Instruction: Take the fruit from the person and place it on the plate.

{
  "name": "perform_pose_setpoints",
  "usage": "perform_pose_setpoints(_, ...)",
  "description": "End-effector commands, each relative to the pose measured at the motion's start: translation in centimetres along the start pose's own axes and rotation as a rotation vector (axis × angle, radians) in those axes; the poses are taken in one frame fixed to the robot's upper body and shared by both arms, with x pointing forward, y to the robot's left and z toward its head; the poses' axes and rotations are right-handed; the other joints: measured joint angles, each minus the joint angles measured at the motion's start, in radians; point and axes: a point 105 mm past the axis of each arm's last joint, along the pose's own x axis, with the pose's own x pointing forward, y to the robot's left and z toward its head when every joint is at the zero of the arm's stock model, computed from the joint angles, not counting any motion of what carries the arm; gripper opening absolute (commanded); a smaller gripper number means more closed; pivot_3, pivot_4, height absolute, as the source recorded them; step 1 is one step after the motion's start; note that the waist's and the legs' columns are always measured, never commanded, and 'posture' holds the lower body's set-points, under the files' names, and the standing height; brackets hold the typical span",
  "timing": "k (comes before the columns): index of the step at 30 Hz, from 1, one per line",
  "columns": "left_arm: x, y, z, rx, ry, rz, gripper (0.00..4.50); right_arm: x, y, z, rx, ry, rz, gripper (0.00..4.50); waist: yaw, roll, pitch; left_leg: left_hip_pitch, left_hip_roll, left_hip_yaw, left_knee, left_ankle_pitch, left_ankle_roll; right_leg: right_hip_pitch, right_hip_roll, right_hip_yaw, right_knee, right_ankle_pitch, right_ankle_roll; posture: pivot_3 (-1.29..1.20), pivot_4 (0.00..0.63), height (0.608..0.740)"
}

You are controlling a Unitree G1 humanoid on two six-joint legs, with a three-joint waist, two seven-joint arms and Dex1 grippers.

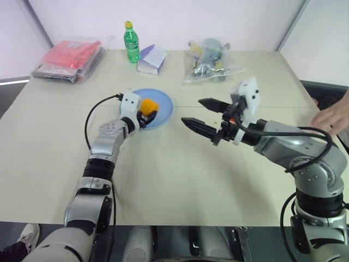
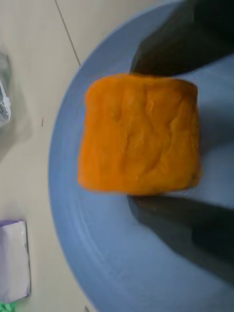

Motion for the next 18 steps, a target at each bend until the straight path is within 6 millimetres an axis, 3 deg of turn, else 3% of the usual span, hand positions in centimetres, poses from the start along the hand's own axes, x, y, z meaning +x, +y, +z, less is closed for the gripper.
perform_pose_setpoints(1,-0.5,-0.1,2.2,0.016,-0.076,-0.023,4.44,-0.1,0.5,0.9,-0.037,-0.044,0.009,4.50,0.000,0.000,0.000,0.000,0.000,0.000,0.000,0.000,0.000,0.000,0.000,0.000,0.000,0.000,0.000,0.00,0.150,0.731)
perform_pose_setpoints(6,-2.3,-1.1,5.1,0.017,-0.189,-0.091,4.44,-0.1,0.5,0.8,-0.041,-0.039,0.012,4.50,0.000,0.000,0.000,0.000,0.000,0.000,0.000,0.000,0.000,0.000,0.000,0.000,0.000,0.000,0.000,0.00,0.150,0.731)
perform_pose_setpoints(12,-6.6,-1.1,8.2,0.054,-0.251,-0.108,4.44,-0.5,-0.1,0.3,-0.048,-0.012,0.011,4.50,-0.006,0.000,0.000,0.000,0.000,-0.001,0.000,0.000,0.000,0.000,0.000,0.000,0.000,0.000,0.000,0.00,0.150,0.731)
perform_pose_setpoints(18,-12.1,-1.2,8.6,0.135,-0.180,-0.079,4.44,-1.3,-1.8,-0.9,-0.060,0.038,-0.011,4.50,-0.018,0.000,0.000,0.000,0.000,-0.002,0.000,0.000,0.000,0.000,0.000,0.001,0.000,0.000,0.000,0.00,0.150,0.731)
